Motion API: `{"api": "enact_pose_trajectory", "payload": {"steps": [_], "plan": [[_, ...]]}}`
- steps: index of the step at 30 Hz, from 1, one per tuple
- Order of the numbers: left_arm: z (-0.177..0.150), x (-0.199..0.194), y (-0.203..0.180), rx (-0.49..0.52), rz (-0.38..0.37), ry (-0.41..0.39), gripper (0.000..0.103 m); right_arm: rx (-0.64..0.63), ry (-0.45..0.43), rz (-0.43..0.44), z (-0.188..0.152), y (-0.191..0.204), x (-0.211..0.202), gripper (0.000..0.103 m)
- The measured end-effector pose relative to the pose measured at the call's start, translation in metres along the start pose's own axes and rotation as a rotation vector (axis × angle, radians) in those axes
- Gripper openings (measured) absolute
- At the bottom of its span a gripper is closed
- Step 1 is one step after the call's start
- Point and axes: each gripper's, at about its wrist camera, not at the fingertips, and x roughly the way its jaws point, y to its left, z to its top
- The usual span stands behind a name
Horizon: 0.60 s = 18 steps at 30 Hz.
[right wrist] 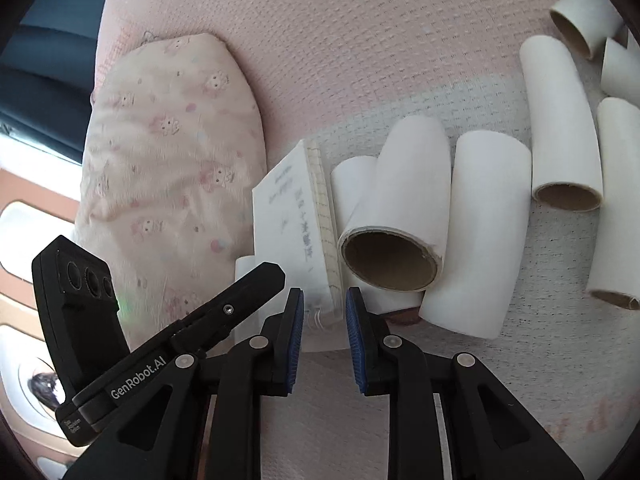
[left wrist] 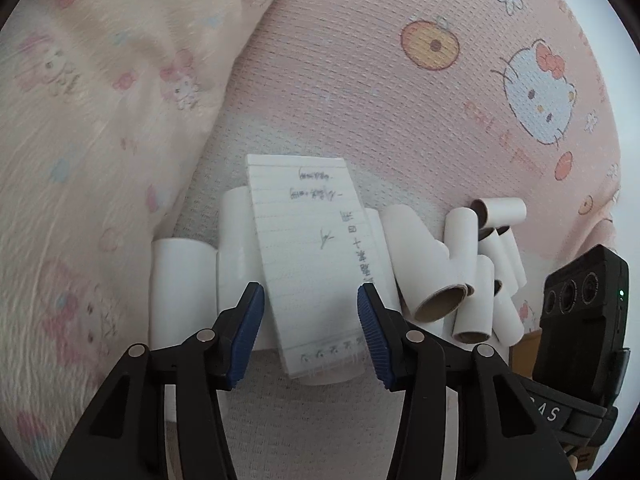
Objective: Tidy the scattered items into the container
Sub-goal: 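Lower the right gripper onto the white notepad and close on it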
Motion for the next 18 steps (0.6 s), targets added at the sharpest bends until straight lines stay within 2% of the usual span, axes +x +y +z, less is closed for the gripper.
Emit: {"api": "enact_pose_trajectory", "payload": {"steps": [5,10,14,18], "plan": [[0.004,0.0,0.008,-0.057,-0.067,0.006,0.051,0.034,-0.009,0.012,0.004,0.0,0.003,0.019],[0.001,0.006,0.009,-0.091,-0.113,0.03,0.044,0.017,-0.022,0.013,0.002,0.0,0.003,0.019],[-0.007,0.006,0.013,-0.118,-0.162,0.032,0.042,-0.116,-0.042,-0.063,-0.003,0.012,-0.004,0.018],[-0.016,0.007,0.03,-0.199,-0.252,0.04,0.042,-0.248,-0.018,-0.123,-0.007,0.025,-0.007,0.018]]}}
